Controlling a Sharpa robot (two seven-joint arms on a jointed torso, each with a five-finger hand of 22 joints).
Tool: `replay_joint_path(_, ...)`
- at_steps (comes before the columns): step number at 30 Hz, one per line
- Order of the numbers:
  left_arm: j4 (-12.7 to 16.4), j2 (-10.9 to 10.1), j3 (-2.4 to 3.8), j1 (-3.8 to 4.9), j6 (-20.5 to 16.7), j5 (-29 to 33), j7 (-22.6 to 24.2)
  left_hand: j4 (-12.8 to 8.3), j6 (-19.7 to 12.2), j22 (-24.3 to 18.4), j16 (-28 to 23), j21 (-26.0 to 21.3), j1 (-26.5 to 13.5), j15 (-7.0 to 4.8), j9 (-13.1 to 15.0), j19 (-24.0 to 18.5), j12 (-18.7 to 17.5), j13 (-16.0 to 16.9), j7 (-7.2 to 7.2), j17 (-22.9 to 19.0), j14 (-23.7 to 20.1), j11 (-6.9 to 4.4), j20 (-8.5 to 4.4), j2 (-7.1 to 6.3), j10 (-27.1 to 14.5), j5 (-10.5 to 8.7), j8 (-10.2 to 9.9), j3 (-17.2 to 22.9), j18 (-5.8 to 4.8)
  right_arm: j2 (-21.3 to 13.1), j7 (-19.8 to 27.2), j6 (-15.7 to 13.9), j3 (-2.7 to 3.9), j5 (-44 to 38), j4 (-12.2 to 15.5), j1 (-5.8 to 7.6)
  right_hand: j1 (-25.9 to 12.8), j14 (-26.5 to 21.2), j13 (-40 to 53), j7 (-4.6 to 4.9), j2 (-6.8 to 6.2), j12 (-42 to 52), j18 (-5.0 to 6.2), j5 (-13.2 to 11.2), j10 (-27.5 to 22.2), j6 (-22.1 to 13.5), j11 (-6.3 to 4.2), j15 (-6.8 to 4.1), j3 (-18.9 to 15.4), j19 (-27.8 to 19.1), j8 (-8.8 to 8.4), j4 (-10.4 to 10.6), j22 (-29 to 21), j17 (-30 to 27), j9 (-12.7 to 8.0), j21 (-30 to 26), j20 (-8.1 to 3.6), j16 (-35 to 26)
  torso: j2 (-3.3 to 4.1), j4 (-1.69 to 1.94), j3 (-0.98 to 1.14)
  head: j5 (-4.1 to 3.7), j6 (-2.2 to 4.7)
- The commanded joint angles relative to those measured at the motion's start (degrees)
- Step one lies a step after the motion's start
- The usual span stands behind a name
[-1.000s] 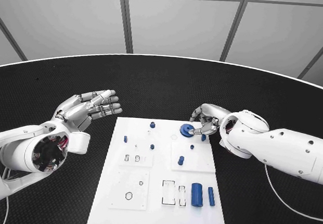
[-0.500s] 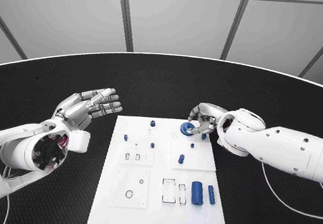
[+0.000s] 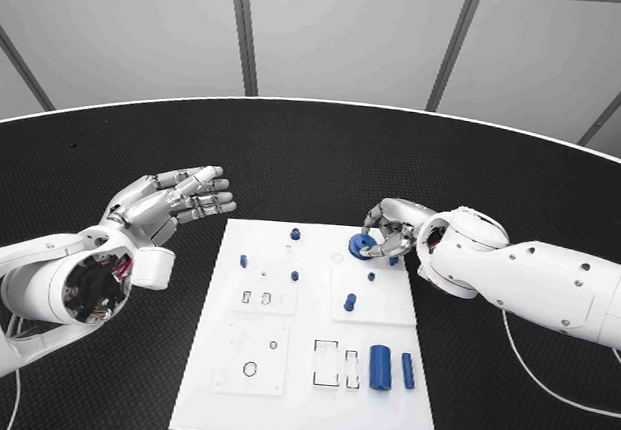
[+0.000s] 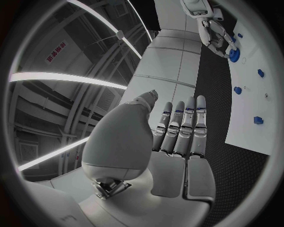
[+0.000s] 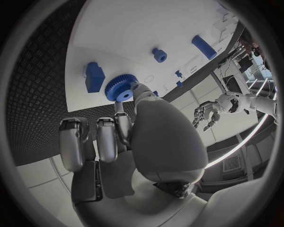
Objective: Assemble the parts on the task board
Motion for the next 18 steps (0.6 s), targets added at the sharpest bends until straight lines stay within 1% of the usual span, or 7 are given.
replay_joint_path(1,0.01,-0.03,0.0,0.0,-0.01,0.0,-0.02,0.06,-0.08,0.05,-0.15,0.28,-0.1,0.03,-0.09,0.15,-0.36,-0.03,2.82,0.05,-0.28,0.26,-0.01,-0.65,-0.14,-0.36,-0.24,0.42,0.59,0.02,-0.03,0.17,-0.03,0.0,-0.03,-0.01,0.64,4.67,5.7,-0.05,0.02,0.5,-0.84,0.3,0.61,0.55,-0.03,0.31,0.78,5.97,0.26,0.0,15.09,8.28,-0.1,0.15,0.2,0.17,-0.01,-0.06,0.01,0.14,-0.14)
replay_joint_path(5,0.02,-0.05,0.0,0.0,-0.02,0.0,-0.04,0.06,-0.08,0.05,-0.15,0.28,-0.1,0.03,-0.09,0.15,-0.36,-0.03,2.82,0.05,-0.28,0.26,-0.01,-0.65,-0.14,-0.36,-0.24,0.42,0.59,0.0,-0.04,0.35,-0.05,0.0,-0.04,-0.02,0.64,4.65,6.64,-0.19,0.47,1.71,-0.84,0.55,1.31,1.79,-0.13,0.21,2.07,5.97,0.42,0.09,15.09,8.25,-0.39,0.15,0.11,0.19,-0.02,-0.04,0.02,0.19,-0.09)
replay_joint_path(8,0.01,-0.06,0.0,0.0,-0.02,0.0,-0.04,0.06,-0.08,0.05,-0.15,0.28,-0.1,0.03,-0.09,0.15,-0.36,-0.03,2.82,0.05,-0.28,0.26,-0.01,-0.65,-0.14,-0.36,-0.24,0.42,0.59,-0.02,0.0,0.4,-0.06,0.0,-0.02,-0.02,1.09,4.64,7.47,-0.54,1.36,2.76,-0.84,-0.3,1.91,3.74,-0.48,-0.05,4.37,5.97,0.37,-0.12,15.09,8.29,-0.93,0.15,-0.11,0.24,-0.02,-0.06,0.05,0.24,-0.15)
replay_joint_path(9,0.02,-0.06,0.0,0.0,-0.02,0.0,-0.05,0.06,-0.08,0.05,-0.15,0.28,-0.1,0.03,-0.09,0.15,-0.36,-0.03,2.82,0.05,-0.28,0.26,-0.01,-0.65,-0.14,-0.36,-0.24,0.42,0.59,-0.03,0.02,0.39,-0.06,0.0,-0.01,-0.02,1.33,4.65,7.59,-0.65,1.49,2.9,-0.84,-0.73,1.98,4.26,-0.58,-0.15,5.22,5.97,0.22,-0.17,15.09,8.33,-1.15,0.15,-0.2,0.26,-0.02,-0.06,0.05,0.24,-0.15)
replay_joint_path(11,0.01,-0.06,0.0,0.0,-0.02,0.0,-0.05,0.06,-0.08,0.05,-0.15,0.28,-0.1,0.03,-0.09,0.15,-0.36,-0.03,2.82,0.05,-0.28,0.26,-0.01,-0.65,-0.14,-0.36,-0.24,0.42,0.59,-0.05,0.06,0.3,-0.06,0.0,0.03,-0.02,2.58,4.64,7.82,-0.98,1.89,3.18,-0.84,-3.92,2.11,5.4,-0.87,-0.43,7.69,5.97,0.0,-0.61,15.09,8.29,-1.54,0.15,-0.42,0.26,-0.02,-0.06,0.05,0.21,-0.12)
replay_joint_path(16,0.01,-0.08,0.0,0.0,-0.01,0.0,-0.06,0.06,-0.08,0.05,-0.15,0.28,-0.1,0.03,-0.09,0.15,-0.36,-0.03,2.82,0.05,-0.28,0.26,-0.01,-0.65,-0.14,-0.36,-0.24,0.42,0.59,-0.11,0.47,-0.7,-0.06,0.0,0.42,-0.03,3.15,4.66,8.44,-1.34,0.97,3.93,-0.84,-3.68,2.6,7.2,-1.19,-0.69,11.79,5.97,-0.34,-1.17,15.09,8.42,-2.09,0.15,-0.73,0.33,-0.04,-0.06,0.04,0.24,-0.13)
replay_joint_path(18,0.01,-0.07,0.0,0.0,0.0,0.0,-0.06,0.06,-0.08,0.05,-0.15,0.28,-0.1,0.03,-0.09,0.15,-0.36,-0.03,2.82,0.05,-0.28,0.26,-0.01,-0.65,-0.14,-0.36,-0.24,0.42,0.59,-0.11,0.84,-1.61,-0.06,-0.01,0.74,-0.03,2.72,4.69,8.93,-1.57,0.18,4.54,-0.84,-2.91,3.05,8.1,-1.4,-0.86,13.65,5.97,-0.38,-1.52,15.09,8.53,-2.22,0.15,-0.88,0.38,-0.02,-0.08,0.07,0.23,-0.09)
